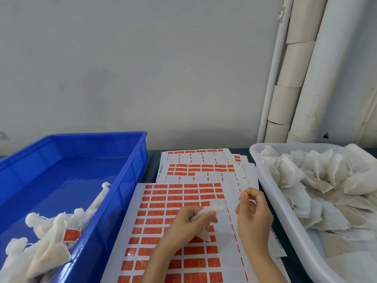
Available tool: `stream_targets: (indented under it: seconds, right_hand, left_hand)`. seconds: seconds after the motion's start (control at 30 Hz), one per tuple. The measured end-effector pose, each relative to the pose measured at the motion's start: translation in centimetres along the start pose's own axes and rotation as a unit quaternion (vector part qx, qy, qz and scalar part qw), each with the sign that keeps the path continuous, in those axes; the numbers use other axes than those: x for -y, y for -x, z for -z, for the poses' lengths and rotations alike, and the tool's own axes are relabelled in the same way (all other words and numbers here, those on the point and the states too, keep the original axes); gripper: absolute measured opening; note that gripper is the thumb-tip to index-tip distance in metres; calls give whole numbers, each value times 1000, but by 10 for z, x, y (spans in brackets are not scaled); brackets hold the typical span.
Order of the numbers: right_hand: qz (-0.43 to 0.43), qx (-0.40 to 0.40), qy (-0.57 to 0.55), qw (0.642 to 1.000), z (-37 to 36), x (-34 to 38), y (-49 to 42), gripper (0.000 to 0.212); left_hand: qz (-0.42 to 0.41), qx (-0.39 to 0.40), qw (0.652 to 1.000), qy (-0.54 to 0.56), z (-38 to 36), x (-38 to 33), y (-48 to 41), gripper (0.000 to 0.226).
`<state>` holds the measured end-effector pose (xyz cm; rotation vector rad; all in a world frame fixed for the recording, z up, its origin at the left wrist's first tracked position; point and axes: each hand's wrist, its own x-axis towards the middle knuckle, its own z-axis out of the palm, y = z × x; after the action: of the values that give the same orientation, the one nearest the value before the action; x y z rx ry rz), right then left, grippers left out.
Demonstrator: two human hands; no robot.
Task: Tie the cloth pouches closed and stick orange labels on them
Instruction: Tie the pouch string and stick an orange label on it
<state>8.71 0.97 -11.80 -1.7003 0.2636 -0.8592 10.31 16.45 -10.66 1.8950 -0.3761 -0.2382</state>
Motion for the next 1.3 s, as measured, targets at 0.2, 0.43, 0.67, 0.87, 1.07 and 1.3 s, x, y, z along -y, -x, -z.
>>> stream_targets:
  seconds: [0.2,0.43,0.67,0.87,1.07,1.3]
  right_hand:
    - [8,3,49,999,-3,-1,0,19]
    - [29,265,187,946,-10,-6,10,19]
    - [17,333,44,942,-6,7,8,11]
    - [-40,244,-79,966,-7,13,7,11]
    - [-85,323,-53,941,-11,13,5,25]
    - [-144,261,-124,946,-6,12,1,18]
  left_hand:
    - [0,12,994,112,6,-4,6,33]
    - [-23,-149,982,112,2,2,1,33]
    - [-141,-211,957,-140,-5,15,-7,24]
    - [-141,-173,975,20,-4,10,-6,19]
    - [-53,-103,984,136,-7,2,3,30]
    - [-83,-98,987,98,-7,0,1,30]
